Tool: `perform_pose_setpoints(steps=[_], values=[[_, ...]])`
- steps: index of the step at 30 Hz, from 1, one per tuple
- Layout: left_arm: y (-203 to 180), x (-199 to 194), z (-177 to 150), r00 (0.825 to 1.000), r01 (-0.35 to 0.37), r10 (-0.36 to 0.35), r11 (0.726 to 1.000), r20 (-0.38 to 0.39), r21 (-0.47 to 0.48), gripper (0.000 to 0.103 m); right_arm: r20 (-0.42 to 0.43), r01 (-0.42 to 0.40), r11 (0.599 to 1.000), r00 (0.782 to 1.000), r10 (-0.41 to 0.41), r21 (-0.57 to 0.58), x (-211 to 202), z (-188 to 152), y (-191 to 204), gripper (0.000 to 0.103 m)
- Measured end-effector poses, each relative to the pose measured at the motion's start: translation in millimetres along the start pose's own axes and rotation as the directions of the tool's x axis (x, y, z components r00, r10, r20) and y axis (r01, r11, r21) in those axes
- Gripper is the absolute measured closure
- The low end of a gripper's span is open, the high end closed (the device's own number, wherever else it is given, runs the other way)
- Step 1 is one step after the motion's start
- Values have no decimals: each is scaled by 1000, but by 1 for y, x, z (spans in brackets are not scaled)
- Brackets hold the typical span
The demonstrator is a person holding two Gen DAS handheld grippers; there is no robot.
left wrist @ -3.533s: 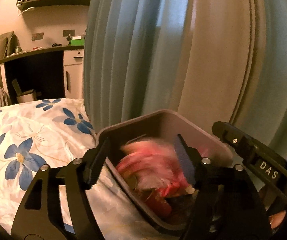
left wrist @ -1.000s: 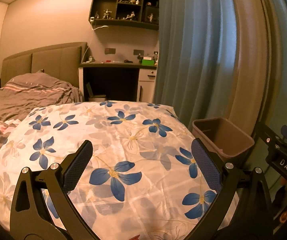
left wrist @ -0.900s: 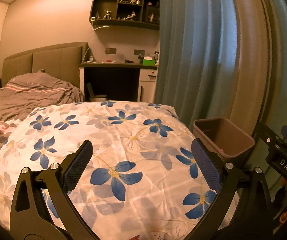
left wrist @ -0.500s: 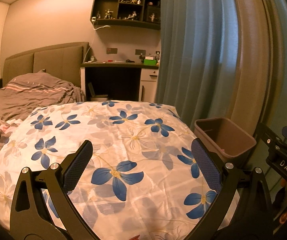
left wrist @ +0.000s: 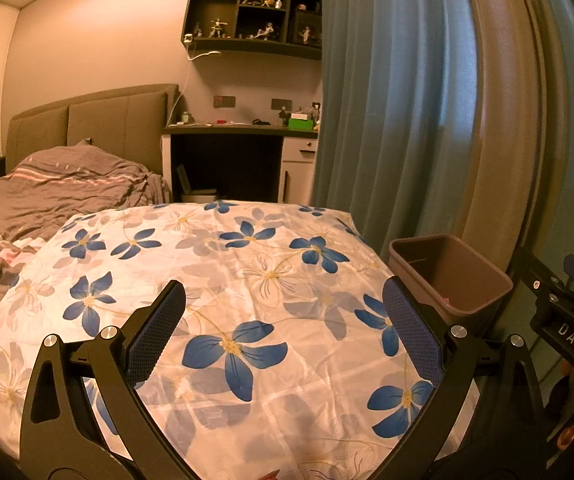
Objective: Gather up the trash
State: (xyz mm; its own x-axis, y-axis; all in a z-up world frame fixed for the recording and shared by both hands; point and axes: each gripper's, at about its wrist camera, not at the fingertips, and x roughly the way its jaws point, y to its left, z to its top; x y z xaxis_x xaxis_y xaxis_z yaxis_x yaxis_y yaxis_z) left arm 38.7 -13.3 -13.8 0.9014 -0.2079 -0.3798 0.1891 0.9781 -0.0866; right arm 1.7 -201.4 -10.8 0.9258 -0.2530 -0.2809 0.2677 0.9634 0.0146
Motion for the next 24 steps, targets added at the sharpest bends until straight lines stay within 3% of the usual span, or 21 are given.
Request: perform_pose_setpoints(steps=[24], values=[[1,0,-1,1000,-1,1,1000,-2,-2,6,-7,0,1000,1000,0,0,1,-6,1,6]])
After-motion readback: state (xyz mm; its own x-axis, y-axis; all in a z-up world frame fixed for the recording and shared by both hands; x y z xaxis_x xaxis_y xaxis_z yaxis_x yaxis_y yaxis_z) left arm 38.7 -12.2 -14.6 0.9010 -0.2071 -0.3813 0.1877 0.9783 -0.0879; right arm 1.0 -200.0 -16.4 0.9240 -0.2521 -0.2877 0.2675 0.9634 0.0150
